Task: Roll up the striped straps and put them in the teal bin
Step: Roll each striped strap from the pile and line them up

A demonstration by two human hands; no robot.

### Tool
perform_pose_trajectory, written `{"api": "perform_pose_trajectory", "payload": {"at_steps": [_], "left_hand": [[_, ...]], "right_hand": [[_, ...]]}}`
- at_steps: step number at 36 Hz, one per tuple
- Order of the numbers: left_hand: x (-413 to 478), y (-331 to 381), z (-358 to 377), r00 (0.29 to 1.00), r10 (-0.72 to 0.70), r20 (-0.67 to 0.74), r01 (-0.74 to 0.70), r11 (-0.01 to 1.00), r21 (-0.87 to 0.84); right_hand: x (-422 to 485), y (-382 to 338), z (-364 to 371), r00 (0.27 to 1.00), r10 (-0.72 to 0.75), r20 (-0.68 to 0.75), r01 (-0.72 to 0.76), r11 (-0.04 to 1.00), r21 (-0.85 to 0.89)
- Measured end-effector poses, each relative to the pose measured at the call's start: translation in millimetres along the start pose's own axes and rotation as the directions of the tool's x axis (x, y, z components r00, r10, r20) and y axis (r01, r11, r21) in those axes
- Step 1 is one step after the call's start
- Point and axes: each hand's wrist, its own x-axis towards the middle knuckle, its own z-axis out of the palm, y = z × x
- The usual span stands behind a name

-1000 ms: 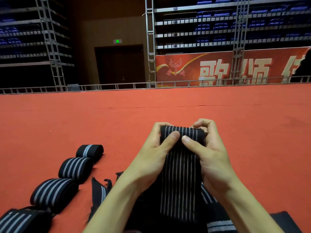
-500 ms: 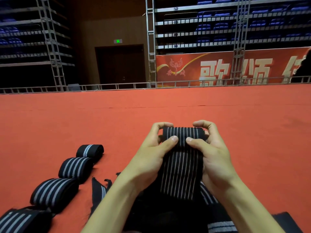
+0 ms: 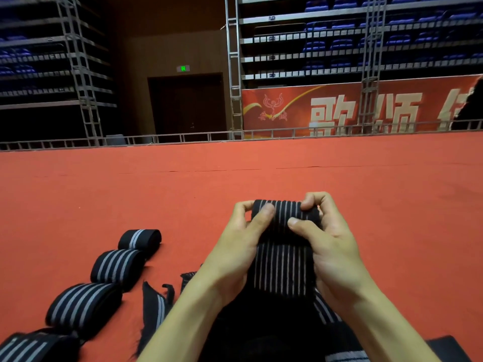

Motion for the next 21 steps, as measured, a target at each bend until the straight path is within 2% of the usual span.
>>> {"api": "perform_pose_trajectory", "payload": {"at_steps": [4,9,12,17,21], "left_hand": [[1.9,1.2,-6.1,0.996,0.05,-0.073,-0.049,0.999,0.009],[1.1,3.9,-9.3,0.992,0.12,-0.023,-0.119,0.992,0.04],[0.4,3.0,-10.3,0.995,0.101,-0.004,-0.101,0.994,0.047],[1.4,3.2,-9.1,1.0,0.001,-0.006,0.0,0.999,0.042],[2.9,0.8,-11.2,0.998,0.033,-0.051,-0.027,0.994,0.107]], "right_hand": [[0.1,-0.7,-2.3,0.999,0.037,0.008,-0.037,0.999,-0.037],[0.2,1.1,0.2,0.989,0.144,-0.015,-0.144,0.989,0.012],[-0.1,2.8,-2.7,0.99,0.128,-0.063,-0.129,0.991,-0.014],[-0.2,-0.5,-5.3,0.993,0.108,-0.053,-0.107,0.994,0.017],[-0.5,0.4,-5.9,0.994,0.104,-0.039,-0.105,0.994,-0.025]]}}
